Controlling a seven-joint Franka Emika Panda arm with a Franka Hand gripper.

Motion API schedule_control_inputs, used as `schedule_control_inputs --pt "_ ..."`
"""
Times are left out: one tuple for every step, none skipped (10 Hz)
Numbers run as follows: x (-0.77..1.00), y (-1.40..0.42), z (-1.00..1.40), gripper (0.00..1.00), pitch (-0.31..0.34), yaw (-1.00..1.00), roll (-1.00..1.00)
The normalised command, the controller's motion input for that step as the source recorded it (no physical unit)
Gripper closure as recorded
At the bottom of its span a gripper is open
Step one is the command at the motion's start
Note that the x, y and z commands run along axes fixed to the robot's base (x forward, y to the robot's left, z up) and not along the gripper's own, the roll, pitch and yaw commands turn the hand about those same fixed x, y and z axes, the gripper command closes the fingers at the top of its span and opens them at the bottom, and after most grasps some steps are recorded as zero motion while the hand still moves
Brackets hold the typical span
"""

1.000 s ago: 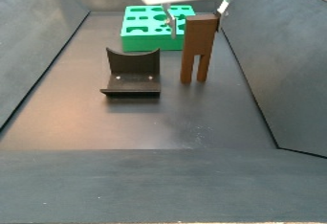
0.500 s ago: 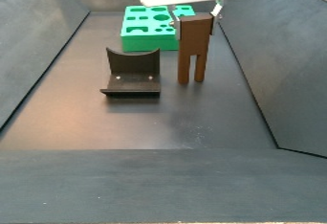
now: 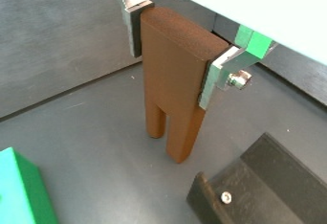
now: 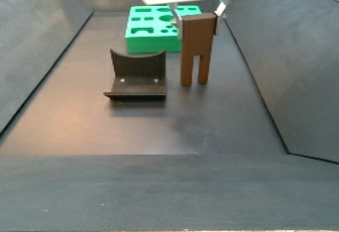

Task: Pick up the square-circle object. Move up. Rotate the square-circle object. Move to above the board. Insert the square-circle object.
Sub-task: Pick up the square-circle object, then move up.

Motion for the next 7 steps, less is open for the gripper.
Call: schedule_control_inputs --pt "0.00 0.00 0.00 1.00 0.000 0.00 0.00" --pt "0.00 0.00 0.00 1.00 0.000 0.00 0.00" --pt "0.00 0.00 0.00 1.00 0.000 0.00 0.00" --pt "0.00 0.00 0.83 1.00 0.000 0.00 0.00" --pt "-0.03 0.06 0.76 1.00 0.014 0.05 0.00" --pt "-0.04 0.05 0.64 1.00 0.013 0.04 0.00" --pt "-0.02 0.03 0.48 1.00 0.018 0.03 0.00"
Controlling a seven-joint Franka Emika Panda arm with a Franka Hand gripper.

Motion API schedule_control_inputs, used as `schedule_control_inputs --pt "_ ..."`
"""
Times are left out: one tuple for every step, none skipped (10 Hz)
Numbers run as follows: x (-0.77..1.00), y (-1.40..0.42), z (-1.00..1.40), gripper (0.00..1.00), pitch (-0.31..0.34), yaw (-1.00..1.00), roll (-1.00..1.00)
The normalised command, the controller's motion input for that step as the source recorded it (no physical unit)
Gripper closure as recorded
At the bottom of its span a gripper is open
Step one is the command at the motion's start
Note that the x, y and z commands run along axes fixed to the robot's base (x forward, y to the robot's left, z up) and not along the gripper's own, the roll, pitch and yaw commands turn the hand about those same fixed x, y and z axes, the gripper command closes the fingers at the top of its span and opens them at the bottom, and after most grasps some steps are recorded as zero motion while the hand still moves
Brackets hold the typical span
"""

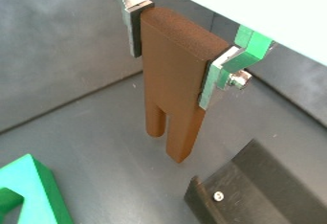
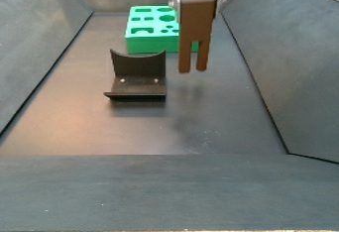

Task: Pick up the square-circle object. Move up. Rotate the square-circle object. Move to above the board. Insert the square-circle object.
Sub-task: Move up, then rotate the square-circle object.

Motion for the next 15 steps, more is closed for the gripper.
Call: schedule_control_inputs --pt "-0.01 0.02 0.25 1.00 0.034 0.02 0.01" --pt "-0.56 0.16 1.00 1.00 0.000 0.00 0.00" --pt "-0.54 0.15 0.93 1.00 -0.002 -0.01 0.00" --pt "-0.45 0.11 0.84 1.00 -0.045 -0.02 0.00" --pt "-0.29 0.05 0.64 1.00 -0.047 -0.02 0.01" --pt "-0.15 0.03 0.47 1.00 -0.031 -0.03 0.02" --pt "-0.04 0.02 0.28 1.00 0.019 -0.03 0.02" --pt "0.00 0.00 0.00 1.00 -0.001 -1.00 -0.01" --pt "0.01 0.00 -0.03 1.00 -0.002 -1.00 -0.01" --pt "0.01 0.00 -0.01 1.00 -0.004 -1.00 -0.01" --pt "0.01 0.00 -0.01 1.00 -0.004 -1.00 -0.02" --pt "0.01 0.00 -0.01 1.00 -0.004 -1.00 -0.02" --pt "0.01 0.00 -0.01 1.00 -0.004 -1.00 -0.02" --pt "0.01 0.00 -0.01 1.00 -0.004 -1.00 -0.02" --pt "0.01 0.01 -0.01 1.00 -0.004 -1.00 -0.02"
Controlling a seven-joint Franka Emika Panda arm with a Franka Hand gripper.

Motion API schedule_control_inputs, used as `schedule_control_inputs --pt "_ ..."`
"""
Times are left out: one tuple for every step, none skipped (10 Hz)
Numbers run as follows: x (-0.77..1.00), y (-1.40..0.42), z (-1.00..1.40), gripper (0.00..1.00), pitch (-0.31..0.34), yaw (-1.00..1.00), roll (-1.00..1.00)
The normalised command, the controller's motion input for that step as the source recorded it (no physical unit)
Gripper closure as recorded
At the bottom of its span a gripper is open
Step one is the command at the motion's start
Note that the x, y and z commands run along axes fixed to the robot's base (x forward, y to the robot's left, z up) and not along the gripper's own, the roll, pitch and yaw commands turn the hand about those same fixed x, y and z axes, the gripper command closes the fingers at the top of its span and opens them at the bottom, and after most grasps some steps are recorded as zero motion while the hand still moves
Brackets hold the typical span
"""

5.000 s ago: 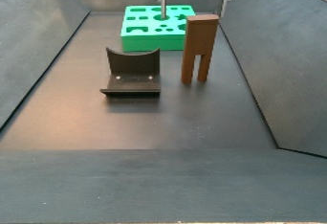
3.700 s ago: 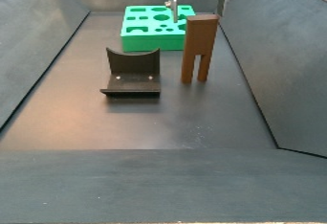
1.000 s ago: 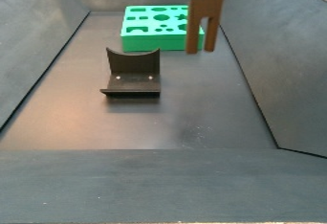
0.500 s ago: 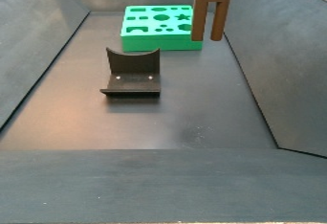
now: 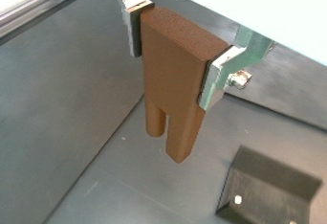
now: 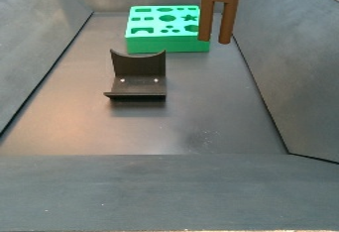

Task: Pick up the square-circle object. Move up. Rotate the square-circle object. Move to above the board. Insert the square-circle object.
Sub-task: Rotate the square-circle object.

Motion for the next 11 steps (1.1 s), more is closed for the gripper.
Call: schedule_control_inputs --pt "0.01 0.01 -0.01 1.00 -0.003 -1.00 -0.03" --pt "0.01 0.01 -0.01 1.00 -0.004 -1.00 -0.03" --pt "0.01 0.01 -0.01 1.00 -0.005 -1.00 -0.04" --pt "0.01 0.01 -0.01 1.00 -0.005 -1.00 -0.05" --pt "0.01 0.01 -0.01 1.00 -0.005 -0.76 -0.05" --pt "0.01 0.01 -0.01 1.00 -0.005 -0.51 -0.05" --pt "0.01 0.01 -0.01 1.00 -0.005 -0.24 -0.05" --pt "0.02 0.03 0.00 1.00 -0.001 -1.00 -0.01" --pt "0.02 0.03 0.00 1.00 -0.001 -1.00 -0.01" --pt "0.02 0.03 0.00 1.00 -0.001 -1.00 -0.01" --pt "0.02 0.03 0.00 1.00 -0.001 -1.00 -0.01"
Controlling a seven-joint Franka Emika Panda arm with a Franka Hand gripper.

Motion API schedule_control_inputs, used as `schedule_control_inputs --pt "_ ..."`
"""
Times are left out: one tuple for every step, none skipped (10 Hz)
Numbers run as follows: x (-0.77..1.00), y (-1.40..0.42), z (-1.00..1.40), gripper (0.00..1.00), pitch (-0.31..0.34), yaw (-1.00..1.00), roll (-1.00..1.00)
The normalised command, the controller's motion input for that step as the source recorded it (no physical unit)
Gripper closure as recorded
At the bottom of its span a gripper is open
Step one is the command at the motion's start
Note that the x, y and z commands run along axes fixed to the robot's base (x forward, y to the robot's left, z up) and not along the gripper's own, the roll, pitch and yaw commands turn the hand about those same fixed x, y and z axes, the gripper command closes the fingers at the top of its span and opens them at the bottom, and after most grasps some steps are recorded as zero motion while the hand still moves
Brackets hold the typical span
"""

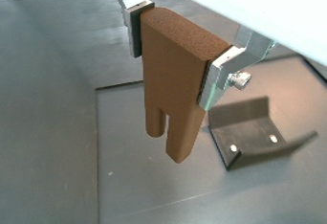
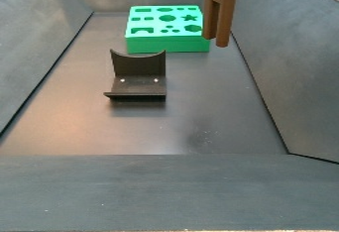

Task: Pick up the square-circle object. Move up. Rotate the square-circle object. Move to above the board. Insert the square-circle object.
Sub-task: Rotate the square-circle object.

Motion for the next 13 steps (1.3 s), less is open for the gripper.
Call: schedule_control_inputs --pt "0.02 0.02 0.00 1.00 -0.001 -1.00 -0.01" --pt "0.02 0.02 0.00 1.00 -0.001 -1.00 -0.01" --pt "0.02 0.02 0.00 1.00 -0.001 -1.00 -0.01" --pt "0.02 0.02 0.00 1.00 -0.001 -1.00 -0.01" --pt "0.02 0.02 0.00 1.00 -0.001 -1.00 -0.01" --pt "0.02 0.02 0.00 1.00 -0.001 -1.00 -0.01" --pt "0.02 0.02 0.00 1.00 -0.001 -1.00 -0.01" --pt "0.02 0.02 0.00 1.00 -0.001 -1.00 -0.01" --pt "0.02 0.02 0.00 1.00 -0.001 -1.00 -0.02" --pt "0.02 0.02 0.00 1.00 -0.001 -1.00 -0.02" --pt "0.02 0.02 0.00 1.00 -0.001 -1.00 -0.02" --pt "0.02 0.02 0.00 1.00 -0.001 -1.00 -0.02" --pt "0.02 0.02 0.00 1.00 -0.001 -1.00 -0.02"
